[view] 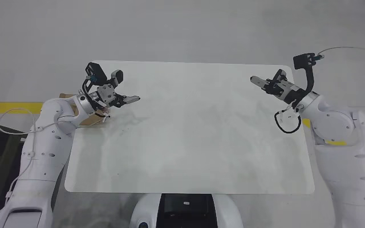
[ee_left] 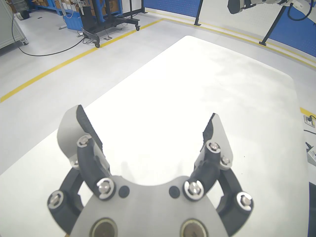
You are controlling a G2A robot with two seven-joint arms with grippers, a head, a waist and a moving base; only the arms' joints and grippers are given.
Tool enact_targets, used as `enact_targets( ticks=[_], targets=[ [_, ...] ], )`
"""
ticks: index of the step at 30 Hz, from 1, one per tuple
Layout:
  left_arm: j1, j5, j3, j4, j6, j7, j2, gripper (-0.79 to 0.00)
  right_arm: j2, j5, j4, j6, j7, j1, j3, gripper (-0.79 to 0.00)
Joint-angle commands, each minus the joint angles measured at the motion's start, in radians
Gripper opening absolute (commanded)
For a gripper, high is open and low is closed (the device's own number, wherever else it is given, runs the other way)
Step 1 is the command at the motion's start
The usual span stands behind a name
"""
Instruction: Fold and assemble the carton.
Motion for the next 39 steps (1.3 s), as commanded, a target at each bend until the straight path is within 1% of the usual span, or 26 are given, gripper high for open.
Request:
enact_targets(
  ticks=[1, 4, 7, 12, 14, 16, 18, 22, 39],
  targets=[
    [0.013, -0.049, -0.018, 0.003, -0.003, -0.012, 0.004, 0.0, 0.0, 0.0, 0.0, 0.0, 0.0, 0.0, 0.0, 0.0],
    [0.012, -0.174, -0.037, 0.032, -0.057, -0.075, 0.011, 0.0, 0.0, 0.0, 0.0, 0.0, 0.0, 0.0, 0.0, 0.0],
    [0.007, -0.266, -0.071, 0.038, -0.057, -0.146, 0.023, 0.0, 0.0, 0.0, 0.0, 0.0, 0.0, 0.0, 0.0, 0.0],
    [0.021, -0.447, -0.127, 0.071, -0.057, -0.257, 0.044, 0.0, 0.0, 0.0, 0.0, 0.0, 0.0, 0.0, 0.0, 0.0],
    [0.021, -0.523, -0.15, 0.089, -0.047, -0.314, 0.054, 0.0, 0.0, 0.0, 0.0, 0.0, 0.0, 0.0, 0.0, 0.0],
    [0.019, -0.561, -0.181, 0.094, -0.025, -0.361, 0.066, 0.0, 0.0, 0.0, 0.0, 0.0, 0.0, 0.0, 0.0, 0.0],
    [0.032, -0.597, -0.212, 0.092, -0.027, -0.386, 0.076, 0.0, 0.0, 0.0, 0.0, 0.0, 0.0, 0.0, 0.0, 0.0],
    [0.053, -0.682, -0.271, 0.112, 0.015, -0.435, 0.094, 0.0, 0.0, 0.0, 0.0, 0.0, 0.0, 0.0, 0.0, 0.0],
    [0.054, -0.691, -0.275, 0.114, 0.02, -0.439, 0.095, 0.0, 0.0, 0.0, 0.0, 0.0, 0.0, 0.0, 0.0, 0.0]
  ],
)
